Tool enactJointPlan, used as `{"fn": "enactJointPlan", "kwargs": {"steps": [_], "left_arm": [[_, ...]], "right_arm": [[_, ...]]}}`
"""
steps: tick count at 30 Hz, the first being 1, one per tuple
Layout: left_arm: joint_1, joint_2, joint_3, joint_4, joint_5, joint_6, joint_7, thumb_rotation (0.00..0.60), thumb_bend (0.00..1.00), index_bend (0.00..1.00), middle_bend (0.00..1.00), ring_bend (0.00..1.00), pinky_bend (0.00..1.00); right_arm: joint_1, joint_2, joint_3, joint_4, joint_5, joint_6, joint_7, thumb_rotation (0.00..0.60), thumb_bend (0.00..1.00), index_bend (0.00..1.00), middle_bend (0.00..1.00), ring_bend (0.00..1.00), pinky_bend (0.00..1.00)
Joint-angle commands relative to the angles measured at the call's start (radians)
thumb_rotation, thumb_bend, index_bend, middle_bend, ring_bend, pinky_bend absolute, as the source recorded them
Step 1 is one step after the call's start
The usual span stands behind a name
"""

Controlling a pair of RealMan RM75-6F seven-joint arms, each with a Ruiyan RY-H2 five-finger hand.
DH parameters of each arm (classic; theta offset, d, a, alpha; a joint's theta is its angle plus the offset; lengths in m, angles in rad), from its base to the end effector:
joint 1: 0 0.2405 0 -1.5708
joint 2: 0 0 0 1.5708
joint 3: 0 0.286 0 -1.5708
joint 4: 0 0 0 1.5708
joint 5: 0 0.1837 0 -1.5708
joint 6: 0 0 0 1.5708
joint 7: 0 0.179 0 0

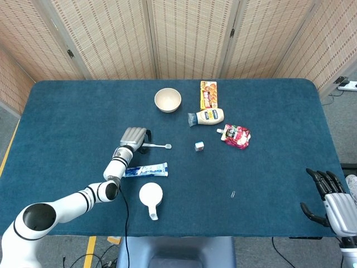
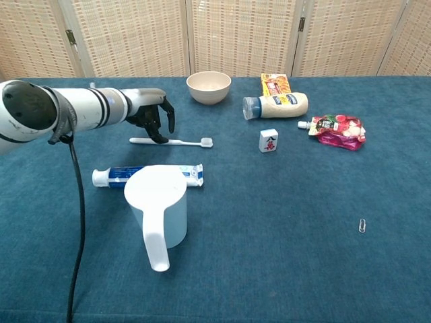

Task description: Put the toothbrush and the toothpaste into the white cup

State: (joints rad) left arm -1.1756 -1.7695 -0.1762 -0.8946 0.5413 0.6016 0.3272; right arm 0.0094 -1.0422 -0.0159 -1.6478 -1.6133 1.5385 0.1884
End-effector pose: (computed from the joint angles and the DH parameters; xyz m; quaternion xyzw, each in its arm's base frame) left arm -0.1167 0.5062 -0.0582 -0.7169 -0.4616 -0.2848 0.4380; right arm -0.3226 -0.1788 0.2085 0.5838 -0.4357 0.4236 0.5384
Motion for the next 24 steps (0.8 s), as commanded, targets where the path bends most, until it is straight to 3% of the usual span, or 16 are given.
{"fn": "enactJointPlan", "kwargs": {"steps": [1, 24], "left_arm": [[0.005, -0.020, -0.007, 0.021, 0.012, 0.011, 0.005, 0.600, 0.37, 0.49, 0.97, 0.89, 1.00], [0.012, -0.140, -0.071, 0.194, 0.015, -0.025, 0.066, 0.600, 0.37, 0.51, 0.98, 0.89, 1.00]], "right_arm": [[0.000, -0.001, 0.000, 0.003, 0.001, 0.000, 0.003, 0.600, 0.25, 0.06, 0.15, 0.12, 0.08], [-0.003, -0.007, 0.001, 0.021, 0.013, -0.009, 0.019, 0.600, 0.25, 0.06, 0.15, 0.12, 0.08]]}}
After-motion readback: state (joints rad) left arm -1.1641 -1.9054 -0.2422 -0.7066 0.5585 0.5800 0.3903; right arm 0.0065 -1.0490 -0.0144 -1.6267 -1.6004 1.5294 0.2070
